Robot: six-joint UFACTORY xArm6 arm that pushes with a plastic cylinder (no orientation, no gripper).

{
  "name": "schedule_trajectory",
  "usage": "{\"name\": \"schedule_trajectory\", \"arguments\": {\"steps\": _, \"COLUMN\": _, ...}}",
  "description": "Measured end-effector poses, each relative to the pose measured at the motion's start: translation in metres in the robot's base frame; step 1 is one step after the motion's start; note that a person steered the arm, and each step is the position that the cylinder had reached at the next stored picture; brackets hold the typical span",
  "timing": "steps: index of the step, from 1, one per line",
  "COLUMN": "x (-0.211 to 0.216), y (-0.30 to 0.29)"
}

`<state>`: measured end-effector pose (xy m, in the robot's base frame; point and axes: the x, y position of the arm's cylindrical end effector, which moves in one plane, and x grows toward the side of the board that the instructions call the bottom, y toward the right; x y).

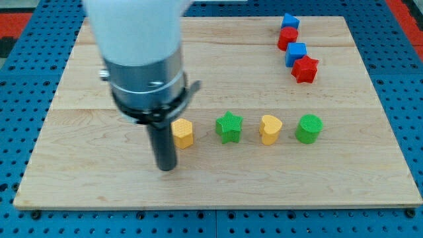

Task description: Push the hexagon parallel to the green star

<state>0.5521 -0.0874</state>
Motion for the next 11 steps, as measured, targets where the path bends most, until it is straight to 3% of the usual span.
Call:
{"name": "schedule_trajectory", "arguments": {"steps": 4, "x": -0.034, "y": 0.021}}
{"name": "schedule_trajectory", "arguments": {"steps": 5, "x": -0.003, "y": 0.036}}
{"name": "schedule_trajectory", "arguments": {"steps": 6, "x": -0.003, "y": 0.07}}
{"name": "schedule_trajectory", "arguments": {"steps": 9, "x": 0.014, "y": 0.095}}
{"name": "schedule_trajectory", "arguments": {"steps": 11, "x": 0.041, "y": 0.276}}
